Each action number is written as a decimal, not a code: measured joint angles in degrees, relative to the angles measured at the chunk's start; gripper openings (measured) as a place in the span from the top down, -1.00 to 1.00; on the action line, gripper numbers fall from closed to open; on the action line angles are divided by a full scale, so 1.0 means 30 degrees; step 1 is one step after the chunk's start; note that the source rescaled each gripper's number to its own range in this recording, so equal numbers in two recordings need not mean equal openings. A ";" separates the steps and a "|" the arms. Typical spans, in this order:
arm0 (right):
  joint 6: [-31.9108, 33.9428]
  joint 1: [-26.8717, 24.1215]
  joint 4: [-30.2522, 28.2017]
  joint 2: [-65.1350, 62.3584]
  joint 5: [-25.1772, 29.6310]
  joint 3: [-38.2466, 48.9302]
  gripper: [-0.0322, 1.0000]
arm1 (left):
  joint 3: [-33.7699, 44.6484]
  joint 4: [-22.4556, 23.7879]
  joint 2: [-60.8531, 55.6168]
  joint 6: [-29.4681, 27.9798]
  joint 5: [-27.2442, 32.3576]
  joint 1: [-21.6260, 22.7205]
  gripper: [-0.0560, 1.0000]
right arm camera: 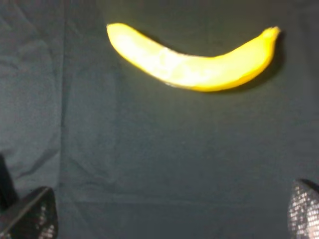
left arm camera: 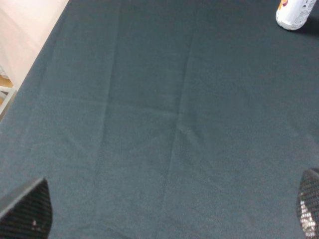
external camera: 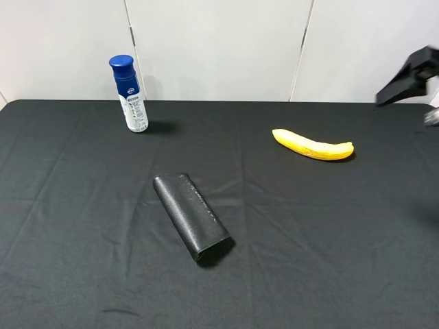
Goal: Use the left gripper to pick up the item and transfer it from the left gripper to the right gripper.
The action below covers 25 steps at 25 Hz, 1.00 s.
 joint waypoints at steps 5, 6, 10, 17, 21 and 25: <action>0.0190 0.0000 -0.1630 -0.3411 0.0990 0.0000 -1.00 | 0.0000 0.0000 0.0000 0.0000 0.0000 0.0000 -0.95; 0.0190 0.0000 -0.1945 -0.3992 0.1269 0.0000 -1.00 | 0.0000 0.0000 0.0000 0.0000 0.0000 0.0000 -0.95; 0.0196 0.0000 -0.3219 -0.6622 0.1973 0.0181 -1.00 | 0.0000 0.0000 0.0000 0.0000 0.0000 0.0000 -0.95; 0.0999 0.0020 -0.3538 -1.0825 0.2019 0.3596 -1.00 | 0.0000 0.0000 0.0000 0.0000 0.0000 0.0000 -0.95; 0.1189 0.0780 -0.3623 -1.3491 0.1188 0.6348 -1.00 | 0.0000 0.0000 0.0000 0.0000 0.0000 0.0000 -0.95; 0.2009 0.1321 -0.3937 -1.5716 0.0654 0.8094 -1.00 | 0.0000 0.0000 0.0000 0.0000 0.0000 0.0000 -0.95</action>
